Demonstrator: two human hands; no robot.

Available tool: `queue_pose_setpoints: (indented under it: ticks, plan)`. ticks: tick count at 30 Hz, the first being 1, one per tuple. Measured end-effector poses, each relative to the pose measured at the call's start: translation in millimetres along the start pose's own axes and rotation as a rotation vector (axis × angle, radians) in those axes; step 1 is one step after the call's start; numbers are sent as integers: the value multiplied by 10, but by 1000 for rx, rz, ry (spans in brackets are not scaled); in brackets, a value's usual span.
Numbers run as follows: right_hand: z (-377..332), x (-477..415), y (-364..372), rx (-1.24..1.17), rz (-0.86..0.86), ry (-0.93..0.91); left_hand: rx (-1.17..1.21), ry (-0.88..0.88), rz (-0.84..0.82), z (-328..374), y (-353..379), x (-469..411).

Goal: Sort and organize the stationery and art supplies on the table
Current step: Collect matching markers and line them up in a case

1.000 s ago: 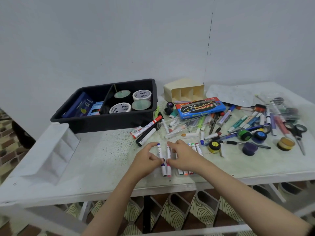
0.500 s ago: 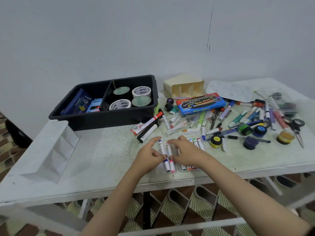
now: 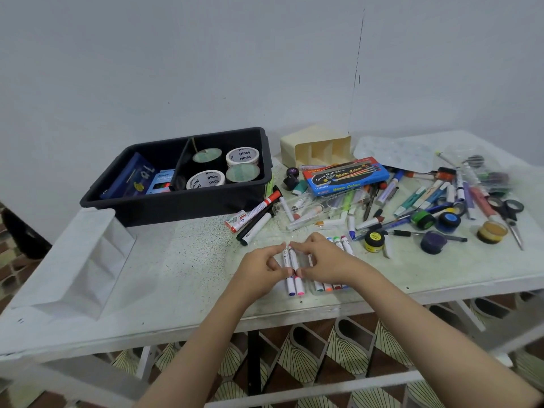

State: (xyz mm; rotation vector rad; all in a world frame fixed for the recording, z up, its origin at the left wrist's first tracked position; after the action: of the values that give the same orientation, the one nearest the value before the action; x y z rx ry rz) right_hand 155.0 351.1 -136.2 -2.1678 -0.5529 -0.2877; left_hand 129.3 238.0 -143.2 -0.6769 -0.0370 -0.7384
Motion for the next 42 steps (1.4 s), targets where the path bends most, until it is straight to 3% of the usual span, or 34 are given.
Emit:
queue_pose_setpoints:
  ticks: [8, 13, 21, 26, 36, 42]
  plan:
    - [-2, 9, 16, 16, 0, 0, -274, -62, -136, 45, 99, -40]
    - [-11, 33, 24, 32, -33, -3, -224, -86, -247, 23, 163, -39]
    - [-44, 50, 42, 69, -103, 20, -287, -127, -244, 67, 183, -15]
    - [-30, 64, 76, 52, -165, 35, -207, -102, -345, 40, 201, 6]
    - [-5, 46, 50, 11, -122, 33, -218, -84, -306, 63, 157, 27]
    - [9, 260, 27, 4, 72, -50, -216, 34, -141, 140, 62, 113]
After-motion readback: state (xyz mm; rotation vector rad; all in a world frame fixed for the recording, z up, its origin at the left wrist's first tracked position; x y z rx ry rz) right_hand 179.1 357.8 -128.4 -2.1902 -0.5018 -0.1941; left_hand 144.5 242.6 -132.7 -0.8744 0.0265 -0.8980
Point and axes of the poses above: each hand's wrist, its own x-axis away from the middle knuckle, its own y-axis out of the palm, z = x × y, the point moved 9 cm from there along -x, towards the middle knuckle, and after that the axes turned 15 degrees about -z, right-handed, at the moved point
